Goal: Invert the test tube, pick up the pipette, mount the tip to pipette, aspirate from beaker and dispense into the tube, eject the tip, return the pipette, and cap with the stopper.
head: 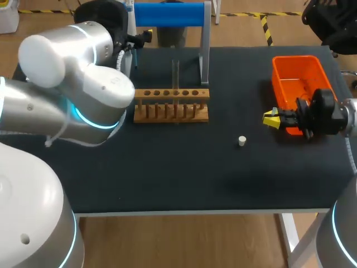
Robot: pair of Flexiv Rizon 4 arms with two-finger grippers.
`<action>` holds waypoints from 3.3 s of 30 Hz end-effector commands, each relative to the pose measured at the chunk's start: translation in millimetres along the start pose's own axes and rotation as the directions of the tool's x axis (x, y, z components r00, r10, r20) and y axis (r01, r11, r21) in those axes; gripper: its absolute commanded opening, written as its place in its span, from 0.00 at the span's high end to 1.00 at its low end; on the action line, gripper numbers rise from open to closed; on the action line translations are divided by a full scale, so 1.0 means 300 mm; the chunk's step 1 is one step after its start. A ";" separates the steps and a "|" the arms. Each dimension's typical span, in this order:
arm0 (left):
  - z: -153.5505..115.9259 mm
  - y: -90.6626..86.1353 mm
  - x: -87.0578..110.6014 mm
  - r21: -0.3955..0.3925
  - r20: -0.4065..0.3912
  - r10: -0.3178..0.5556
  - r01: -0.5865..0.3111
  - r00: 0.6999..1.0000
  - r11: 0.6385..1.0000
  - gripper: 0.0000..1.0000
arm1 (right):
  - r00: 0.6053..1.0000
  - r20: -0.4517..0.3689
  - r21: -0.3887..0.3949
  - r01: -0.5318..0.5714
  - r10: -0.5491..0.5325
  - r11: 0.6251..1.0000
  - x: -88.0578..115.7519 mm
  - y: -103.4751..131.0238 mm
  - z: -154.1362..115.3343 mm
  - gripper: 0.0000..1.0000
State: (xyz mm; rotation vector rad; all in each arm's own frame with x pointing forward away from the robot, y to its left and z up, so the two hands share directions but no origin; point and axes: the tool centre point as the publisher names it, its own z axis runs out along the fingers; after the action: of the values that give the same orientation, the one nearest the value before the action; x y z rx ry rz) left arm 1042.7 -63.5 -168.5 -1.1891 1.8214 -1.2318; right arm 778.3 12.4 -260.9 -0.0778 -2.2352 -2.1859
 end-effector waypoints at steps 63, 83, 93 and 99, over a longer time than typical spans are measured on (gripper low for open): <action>0.302 0.023 -0.168 0.124 0.269 -0.163 0.134 0.949 0.983 0.46 | 1.000 0.005 0.001 0.001 -0.001 1.000 0.004 0.000 0.003 1.00; 0.319 0.016 -0.214 0.141 0.273 -0.141 0.105 0.952 0.984 0.45 | 1.000 0.005 0.001 0.001 -0.001 1.000 0.004 0.000 0.003 1.00; 0.343 0.005 -0.224 0.146 0.271 -0.129 0.092 0.954 0.985 0.48 | 1.000 0.005 0.001 0.001 -0.001 1.000 0.004 0.000 0.003 1.00; 0.356 0.002 -0.228 0.146 0.270 -0.126 0.089 0.955 0.985 0.51 | 1.000 0.005 0.001 0.001 -0.001 1.000 0.004 0.000 0.003 1.00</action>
State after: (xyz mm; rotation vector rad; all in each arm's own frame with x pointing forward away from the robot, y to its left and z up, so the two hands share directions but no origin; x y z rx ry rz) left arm 1156.6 -38.3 -203.8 -1.3311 1.4681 -1.1549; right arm 778.2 12.3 -260.7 -0.0779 -2.2355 -2.1856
